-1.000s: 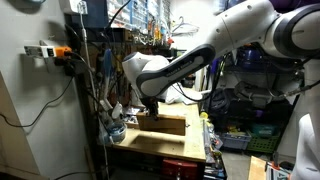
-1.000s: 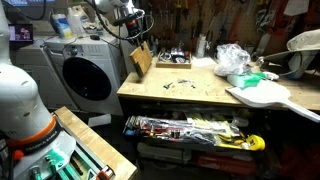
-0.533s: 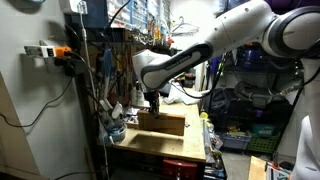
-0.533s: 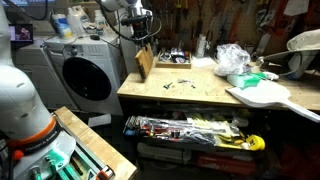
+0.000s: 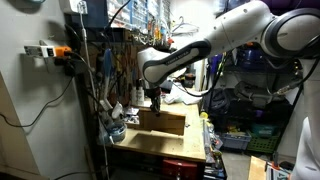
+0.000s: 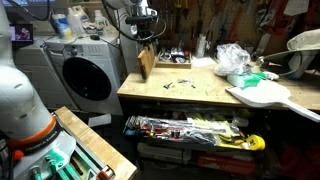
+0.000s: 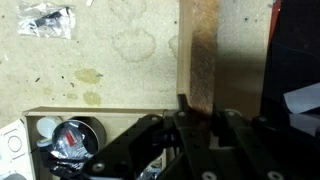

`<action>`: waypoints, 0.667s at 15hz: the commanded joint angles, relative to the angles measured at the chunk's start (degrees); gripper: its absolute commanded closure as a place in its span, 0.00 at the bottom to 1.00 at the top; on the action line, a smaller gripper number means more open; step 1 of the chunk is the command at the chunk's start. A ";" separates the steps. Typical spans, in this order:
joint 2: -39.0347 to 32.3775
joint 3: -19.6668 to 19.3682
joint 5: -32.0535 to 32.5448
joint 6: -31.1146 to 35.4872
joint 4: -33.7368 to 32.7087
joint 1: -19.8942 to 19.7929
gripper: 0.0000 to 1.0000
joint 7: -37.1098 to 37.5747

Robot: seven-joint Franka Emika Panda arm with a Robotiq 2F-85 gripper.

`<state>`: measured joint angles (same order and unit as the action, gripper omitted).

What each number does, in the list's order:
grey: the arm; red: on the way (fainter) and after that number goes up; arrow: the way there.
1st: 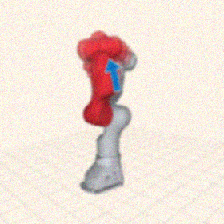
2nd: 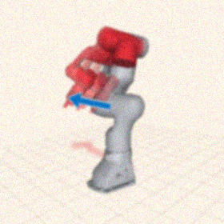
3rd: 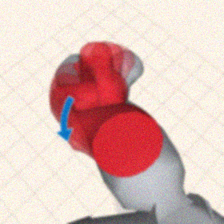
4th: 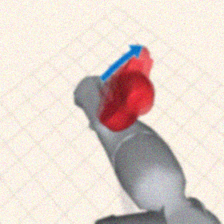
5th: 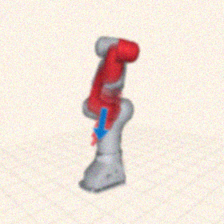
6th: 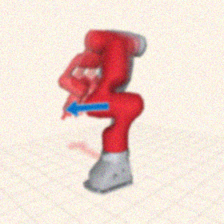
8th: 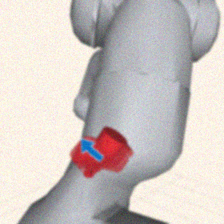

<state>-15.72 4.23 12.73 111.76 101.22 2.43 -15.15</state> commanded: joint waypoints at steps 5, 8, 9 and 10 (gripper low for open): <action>-2.04 -0.71 -0.13 -0.85 -2.31 0.01 0.77 0.01; -2.14 -0.72 -0.13 -0.86 -2.39 0.01 0.94 0.01; -2.56 -0.53 -0.88 -2.33 -3.44 -0.27 0.94 -1.48; -3.01 -0.42 -1.64 -3.16 -4.35 -0.60 0.94 -2.63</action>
<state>-17.91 3.70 12.67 111.02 98.95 2.28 -15.20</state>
